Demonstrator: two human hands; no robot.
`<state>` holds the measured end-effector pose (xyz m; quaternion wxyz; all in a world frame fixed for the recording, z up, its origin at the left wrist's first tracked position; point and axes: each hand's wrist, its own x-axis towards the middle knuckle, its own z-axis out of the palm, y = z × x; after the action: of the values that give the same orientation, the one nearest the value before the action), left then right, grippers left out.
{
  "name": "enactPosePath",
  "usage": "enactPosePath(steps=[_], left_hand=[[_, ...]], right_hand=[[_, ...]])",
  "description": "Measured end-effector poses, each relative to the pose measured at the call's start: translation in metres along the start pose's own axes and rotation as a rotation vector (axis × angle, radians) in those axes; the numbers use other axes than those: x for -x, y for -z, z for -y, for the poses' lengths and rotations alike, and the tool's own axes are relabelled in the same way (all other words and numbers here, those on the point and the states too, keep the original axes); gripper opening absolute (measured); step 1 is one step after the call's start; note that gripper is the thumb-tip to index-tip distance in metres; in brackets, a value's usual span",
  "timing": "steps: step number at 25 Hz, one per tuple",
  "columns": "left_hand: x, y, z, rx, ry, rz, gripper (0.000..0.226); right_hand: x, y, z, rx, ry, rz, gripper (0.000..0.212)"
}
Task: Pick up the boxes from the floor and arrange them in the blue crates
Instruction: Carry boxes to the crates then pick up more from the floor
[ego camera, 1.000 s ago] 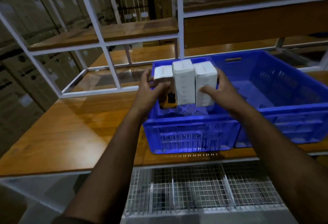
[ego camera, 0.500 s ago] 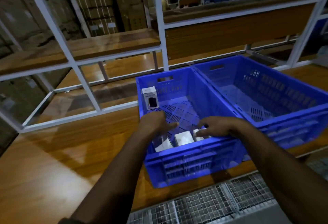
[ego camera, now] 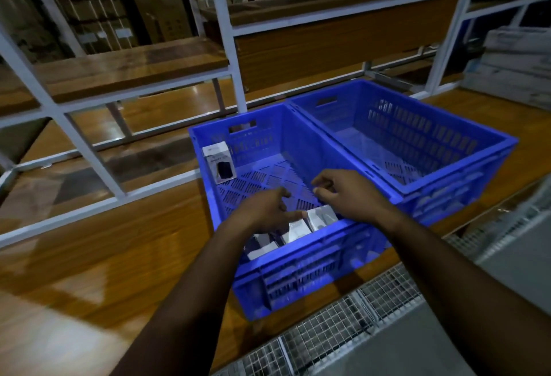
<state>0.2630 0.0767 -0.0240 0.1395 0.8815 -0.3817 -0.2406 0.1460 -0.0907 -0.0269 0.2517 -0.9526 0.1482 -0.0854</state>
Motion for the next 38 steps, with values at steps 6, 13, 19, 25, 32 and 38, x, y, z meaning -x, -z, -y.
enactPosePath(steps=[6,13,19,25,32,38], left_hand=[[-0.001,-0.002,-0.022,-0.035,-0.12,-0.29,0.063],[0.03,-0.044,-0.097,0.17,-0.284,-0.644,0.022],[0.056,-0.114,-0.169,0.161,-0.403,-0.495,0.024],[0.072,-0.21,-0.231,0.104,-0.536,-0.227,0.017],[0.089,-0.333,-0.32,0.175,-0.683,0.082,0.032],[0.113,-0.405,-0.396,0.121,-0.982,0.343,0.017]], right_hand=[[0.019,-0.005,0.003,-0.151,0.019,-0.266,0.027],[0.099,0.006,-0.019,-0.349,-0.015,-0.493,0.018],[0.198,0.014,-0.065,-0.379,-0.247,-0.61,0.017],[0.313,0.012,-0.114,-0.278,-0.573,-0.691,0.017],[0.441,-0.009,-0.161,-0.278,-1.032,-0.865,0.028],[0.537,-0.01,-0.174,-0.258,-1.399,-1.065,0.025]])
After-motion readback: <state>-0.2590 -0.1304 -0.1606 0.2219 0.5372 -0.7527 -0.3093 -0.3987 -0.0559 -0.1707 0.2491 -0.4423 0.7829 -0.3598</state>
